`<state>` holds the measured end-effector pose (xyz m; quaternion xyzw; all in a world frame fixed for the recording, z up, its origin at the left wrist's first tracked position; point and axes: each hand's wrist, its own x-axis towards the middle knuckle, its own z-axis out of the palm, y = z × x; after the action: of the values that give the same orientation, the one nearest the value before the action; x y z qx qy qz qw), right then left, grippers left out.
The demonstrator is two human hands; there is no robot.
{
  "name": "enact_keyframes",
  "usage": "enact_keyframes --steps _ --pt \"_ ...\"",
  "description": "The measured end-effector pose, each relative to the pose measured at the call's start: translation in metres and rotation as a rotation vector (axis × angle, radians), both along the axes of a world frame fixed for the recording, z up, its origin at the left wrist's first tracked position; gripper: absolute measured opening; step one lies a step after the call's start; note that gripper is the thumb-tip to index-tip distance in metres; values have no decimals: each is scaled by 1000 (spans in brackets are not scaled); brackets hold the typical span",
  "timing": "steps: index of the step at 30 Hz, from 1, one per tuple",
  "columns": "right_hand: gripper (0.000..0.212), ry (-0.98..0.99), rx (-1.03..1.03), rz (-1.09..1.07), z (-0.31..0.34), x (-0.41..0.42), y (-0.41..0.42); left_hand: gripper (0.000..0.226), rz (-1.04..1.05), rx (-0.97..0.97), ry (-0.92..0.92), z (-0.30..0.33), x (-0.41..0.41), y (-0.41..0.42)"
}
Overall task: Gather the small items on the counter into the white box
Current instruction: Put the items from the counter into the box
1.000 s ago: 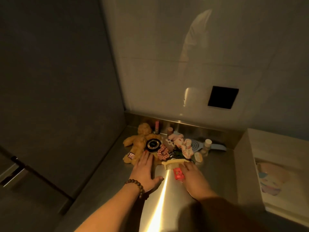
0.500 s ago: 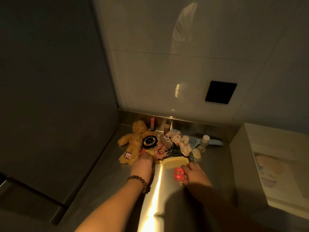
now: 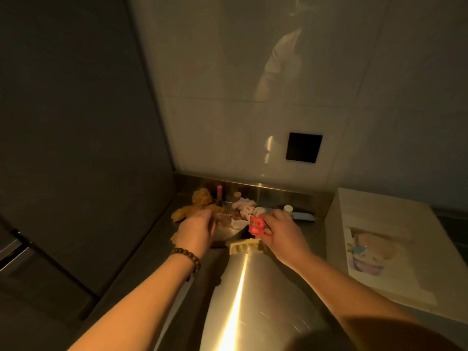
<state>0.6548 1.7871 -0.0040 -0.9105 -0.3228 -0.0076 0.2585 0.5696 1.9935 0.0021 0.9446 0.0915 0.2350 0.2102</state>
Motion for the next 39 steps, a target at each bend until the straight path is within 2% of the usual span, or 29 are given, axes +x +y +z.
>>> enact_keyframes --steps 6,10,13,17,21,25,27,30,33,37,39 --pt "46 -62 95 -19 49 16 -74 5 -3 38 -168 47 8 -50" --pt "40 -81 53 -81 64 33 -159 8 -8 67 -257 69 30 -106" --pt "43 17 46 -156 62 47 -225 10 -52 68 -284 73 47 -153" --pt "40 62 -107 -183 52 65 -281 10 -142 50 -261 63 66 -204" --pt "33 112 -237 -106 34 74 -291 6 -197 65 -236 54 84 -225" --pt "24 74 -581 -29 8 79 -284 6 -210 61 -228 57 103 -223" --pt "30 20 -686 20 -9 82 -282 8 -222 60 -231 59 111 -219" --pt "38 104 -744 43 -23 79 -278 10 -245 40 -243 60 118 -214" --pt "35 160 -689 -102 -33 76 -280 11 -285 28 -251 57 123 -210" --pt "33 158 -497 -285 -36 73 -278 14 -295 8 -259 53 129 -208" --pt "32 146 -487 -337 -38 73 -278 15 -300 -15 -249 54 132 -210"
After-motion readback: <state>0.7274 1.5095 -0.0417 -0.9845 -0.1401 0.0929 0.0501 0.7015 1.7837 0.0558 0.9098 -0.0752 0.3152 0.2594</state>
